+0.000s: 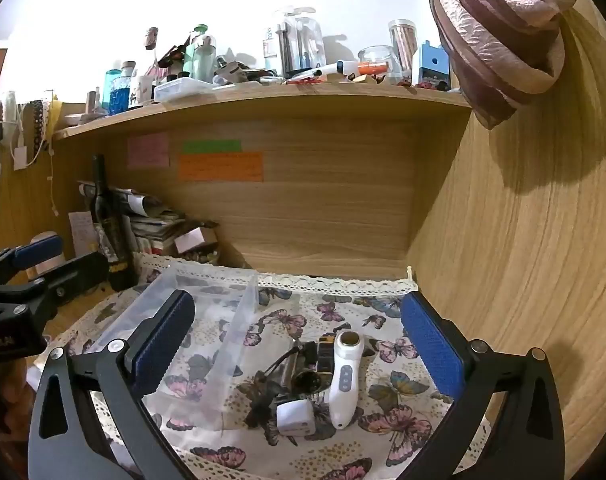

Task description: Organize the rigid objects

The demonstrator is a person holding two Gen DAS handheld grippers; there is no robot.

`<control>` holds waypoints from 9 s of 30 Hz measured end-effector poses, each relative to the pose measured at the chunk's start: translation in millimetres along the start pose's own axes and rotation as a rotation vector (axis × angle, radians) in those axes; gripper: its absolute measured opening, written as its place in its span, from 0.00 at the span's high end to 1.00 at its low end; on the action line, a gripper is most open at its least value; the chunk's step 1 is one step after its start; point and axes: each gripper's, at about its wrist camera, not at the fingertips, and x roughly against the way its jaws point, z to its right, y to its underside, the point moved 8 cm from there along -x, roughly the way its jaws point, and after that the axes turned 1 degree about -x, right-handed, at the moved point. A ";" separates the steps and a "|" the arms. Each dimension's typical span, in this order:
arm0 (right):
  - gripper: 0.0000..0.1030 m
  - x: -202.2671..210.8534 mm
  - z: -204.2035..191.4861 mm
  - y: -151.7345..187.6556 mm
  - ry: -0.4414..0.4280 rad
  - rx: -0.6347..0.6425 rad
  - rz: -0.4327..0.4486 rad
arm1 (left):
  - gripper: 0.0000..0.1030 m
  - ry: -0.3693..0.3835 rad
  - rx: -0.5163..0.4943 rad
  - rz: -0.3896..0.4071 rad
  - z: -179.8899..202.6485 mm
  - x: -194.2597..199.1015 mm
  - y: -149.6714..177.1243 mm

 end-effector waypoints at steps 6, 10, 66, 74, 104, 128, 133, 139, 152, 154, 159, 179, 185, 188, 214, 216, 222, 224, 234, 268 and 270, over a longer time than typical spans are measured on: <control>0.00 -1.3 0.0 0.7 0.001 -0.004 -0.009 | 0.00 0.008 0.006 -0.006 -1.2 -5.6 0.9; 0.00 -0.6 0.9 -0.1 -0.001 -0.010 -0.009 | 0.00 0.006 -0.003 0.002 3.1 -2.3 -0.6; 0.00 -2.6 -3.3 -4.2 -0.006 -0.015 -0.008 | 0.00 0.021 -0.007 0.021 5.2 -2.7 -5.1; 0.00 -3.5 -3.2 -3.4 -0.007 -0.014 -0.008 | 0.00 0.023 -0.011 0.025 4.8 -2.3 -5.5; 0.20 -56.8 33.6 22.1 0.068 -0.046 -0.179 | 0.44 -0.045 0.068 -0.240 -85.8 -76.6 32.5; 0.56 -142.5 75.2 106.5 0.124 -0.115 -0.593 | 0.87 0.101 0.074 -0.616 -101.9 -131.4 102.5; 0.59 -155.7 71.0 123.3 0.117 -0.103 -0.662 | 0.87 0.100 0.069 -0.610 -102.7 -131.5 102.2; 0.70 -172.6 67.8 137.9 0.105 -0.085 -0.732 | 0.87 0.096 0.061 -0.605 -102.8 -131.6 102.0; 0.71 -149.6 64.5 101.0 0.119 -0.068 -0.597 | 0.88 0.072 0.042 -0.589 -100.9 -131.6 100.4; 0.71 -139.8 61.7 85.3 0.114 -0.062 -0.556 | 0.88 0.070 0.039 -0.587 -101.5 -131.7 100.1; 0.71 -125.2 45.4 49.0 0.064 -0.054 -0.470 | 0.88 0.061 0.025 -0.580 -100.3 -131.6 100.0; 0.71 -154.7 -91.8 56.3 -0.207 0.117 -0.518 | 0.87 0.063 0.007 -0.554 -99.7 -129.6 99.9; 0.71 -173.4 -111.6 77.6 -0.233 0.161 -0.614 | 0.87 0.069 0.017 -0.549 -99.4 -129.5 99.5; 0.71 -180.7 -114.5 84.9 -0.238 0.164 -0.651 | 0.87 0.072 0.017 -0.547 -99.9 -129.0 99.6; 0.60 -145.9 -66.0 32.8 -0.117 0.139 -0.467 | 0.87 0.062 0.004 -0.550 -99.6 -129.7 100.8; 0.58 -139.8 -50.4 27.7 -0.087 0.115 -0.450 | 0.87 0.061 0.002 -0.551 -99.5 -129.8 100.8; 0.54 -132.7 0.6 34.2 0.027 0.066 -0.463 | 0.87 0.057 -0.007 -0.553 -98.7 -129.8 100.9; 0.54 -137.0 13.6 45.4 0.049 0.052 -0.494 | 0.87 0.058 -0.006 -0.554 -98.9 -129.8 101.0; 0.54 -183.6 48.1 122.5 0.065 0.005 -0.703 | 0.87 0.057 0.000 -0.561 -98.1 -129.3 102.1; 0.79 -154.0 -7.5 41.2 -0.074 0.058 -0.459 | 0.87 0.045 -0.019 -0.564 -99.3 -130.3 103.0; 0.79 -154.8 -25.0 38.6 -0.099 0.078 -0.453 | 0.87 0.044 -0.020 -0.564 -98.8 -130.3 102.8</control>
